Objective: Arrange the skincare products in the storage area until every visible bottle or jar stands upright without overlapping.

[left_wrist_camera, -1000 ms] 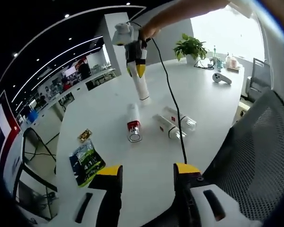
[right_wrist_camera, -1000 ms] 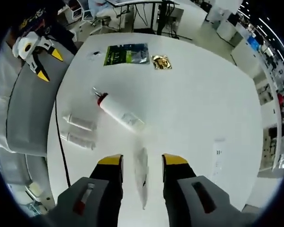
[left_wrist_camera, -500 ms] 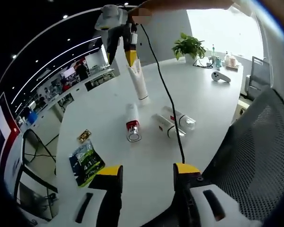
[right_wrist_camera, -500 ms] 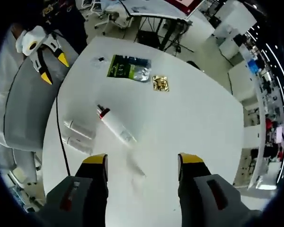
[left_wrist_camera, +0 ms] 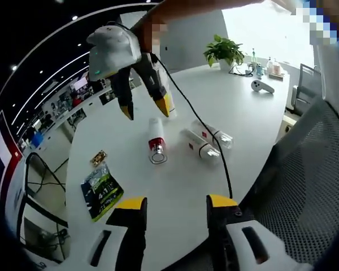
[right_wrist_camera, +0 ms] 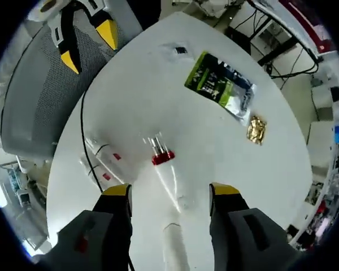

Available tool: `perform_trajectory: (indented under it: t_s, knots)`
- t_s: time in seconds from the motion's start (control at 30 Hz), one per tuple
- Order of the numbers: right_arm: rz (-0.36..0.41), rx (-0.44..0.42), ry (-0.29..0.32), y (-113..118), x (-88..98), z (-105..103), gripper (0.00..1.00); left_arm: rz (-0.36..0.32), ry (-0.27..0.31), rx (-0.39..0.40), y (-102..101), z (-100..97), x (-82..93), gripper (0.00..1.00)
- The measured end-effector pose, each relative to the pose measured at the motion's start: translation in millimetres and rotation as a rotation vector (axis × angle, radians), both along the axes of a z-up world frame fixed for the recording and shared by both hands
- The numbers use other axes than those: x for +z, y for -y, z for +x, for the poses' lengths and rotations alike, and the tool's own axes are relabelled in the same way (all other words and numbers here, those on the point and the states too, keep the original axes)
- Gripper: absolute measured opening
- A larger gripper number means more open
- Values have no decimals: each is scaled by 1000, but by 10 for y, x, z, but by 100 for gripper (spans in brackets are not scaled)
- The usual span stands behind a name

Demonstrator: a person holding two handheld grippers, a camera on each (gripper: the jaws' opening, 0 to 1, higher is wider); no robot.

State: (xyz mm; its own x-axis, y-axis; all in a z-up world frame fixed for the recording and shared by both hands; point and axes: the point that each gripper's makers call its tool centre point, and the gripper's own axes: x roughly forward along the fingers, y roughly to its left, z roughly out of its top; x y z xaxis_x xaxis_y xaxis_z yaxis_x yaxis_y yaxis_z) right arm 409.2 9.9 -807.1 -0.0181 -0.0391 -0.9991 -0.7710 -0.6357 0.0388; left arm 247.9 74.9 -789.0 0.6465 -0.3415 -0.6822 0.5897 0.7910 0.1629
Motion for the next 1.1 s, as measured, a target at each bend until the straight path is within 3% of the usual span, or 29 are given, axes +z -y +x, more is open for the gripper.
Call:
perform_trajectory:
  t_s: [0.13, 0.23, 0.43, 0.63, 0.8, 0.87, 1.1]
  knots:
    - [-54, 63, 30, 14, -283, 15, 53, 6, -7, -3, -8, -8, -18, 43]
    - [-81, 83, 69, 28, -384, 88, 51, 10, -13, -2, -15, -13, -27, 43]
    - [-123, 90, 91, 91, -562, 208, 48, 16, -26, -19, 8, -37, -51, 43]
    - [-138, 156, 117, 123, -631, 231, 45, 18, -34, -21, 11, -49, -64, 42]
    - [-135, 150, 121, 111, -692, 242, 38, 21, -42, -22, 10, -58, -80, 42]
    - [-124, 168, 150, 78, -680, 285, 33, 22, -44, -21, 9, -59, -85, 41]
    - [-116, 158, 150, 63, -667, 300, 29, 23, -50, -22, 10, -66, -94, 41]
